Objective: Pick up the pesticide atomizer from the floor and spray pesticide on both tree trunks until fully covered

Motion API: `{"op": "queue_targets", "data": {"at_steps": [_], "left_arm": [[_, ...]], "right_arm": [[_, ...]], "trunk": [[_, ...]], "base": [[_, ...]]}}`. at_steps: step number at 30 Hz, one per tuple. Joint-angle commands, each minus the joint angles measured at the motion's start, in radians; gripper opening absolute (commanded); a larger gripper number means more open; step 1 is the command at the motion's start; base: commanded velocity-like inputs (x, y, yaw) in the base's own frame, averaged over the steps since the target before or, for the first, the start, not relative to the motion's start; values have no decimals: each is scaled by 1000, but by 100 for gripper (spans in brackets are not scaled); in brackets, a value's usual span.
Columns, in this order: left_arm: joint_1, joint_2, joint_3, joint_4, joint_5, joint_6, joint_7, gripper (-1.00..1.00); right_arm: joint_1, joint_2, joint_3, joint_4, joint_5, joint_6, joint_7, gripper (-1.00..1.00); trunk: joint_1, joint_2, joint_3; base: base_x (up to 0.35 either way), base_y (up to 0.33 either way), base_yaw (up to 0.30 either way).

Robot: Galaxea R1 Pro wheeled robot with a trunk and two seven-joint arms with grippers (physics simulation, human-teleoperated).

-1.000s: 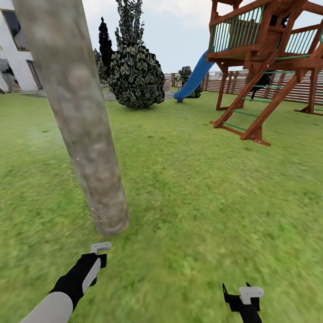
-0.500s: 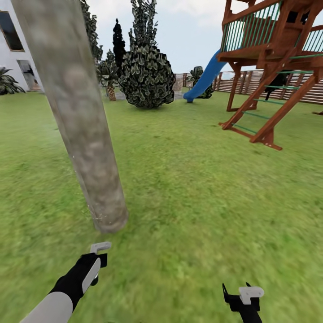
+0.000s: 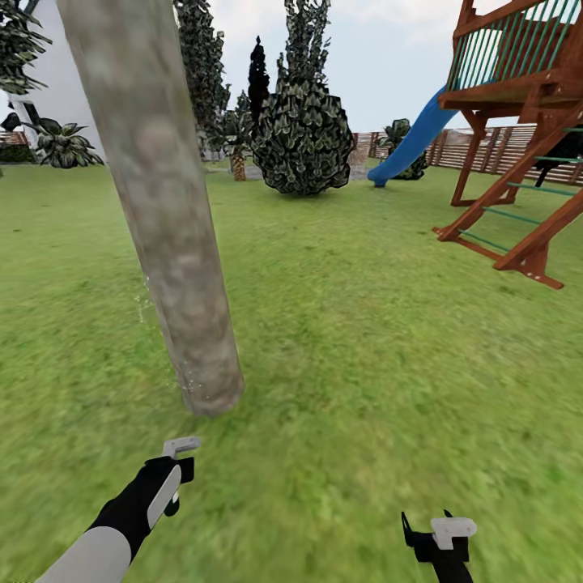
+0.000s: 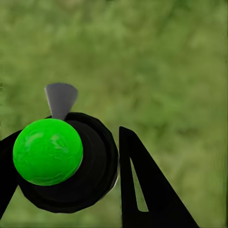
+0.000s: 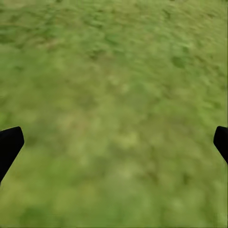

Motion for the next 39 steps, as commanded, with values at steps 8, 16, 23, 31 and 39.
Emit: {"op": "queue_targets", "data": {"at_steps": [8,16,23,31,39], "left_arm": [[-4,8,-7,-14,-7,-1,-1,-100],[-72,-54,-14,-77,-14,54,3,-100],[-136,16,-13,-91,-15,134,0,-100],[-140,-30,-17,-223,-15,197,0,-100],[-137,27,-17,-316,-14,303,-3,-100]], "right_arm": [[0,-1,0,0,3,2,1,100],[0,-2,0,0,4,2,2,100],[0,-2,0,0,3,2,1,100],[0,0,0,0,2,2,0,100],[0,0,0,0,2,1,0,100]], "trunk": [[0,0,0],[0,0,0],[0,0,0],[0,0,0],[0,0,0]], "base": [[63,-45,167],[0,0,1],[0,0,0],[0,-149,131],[0,-4,2]]}}
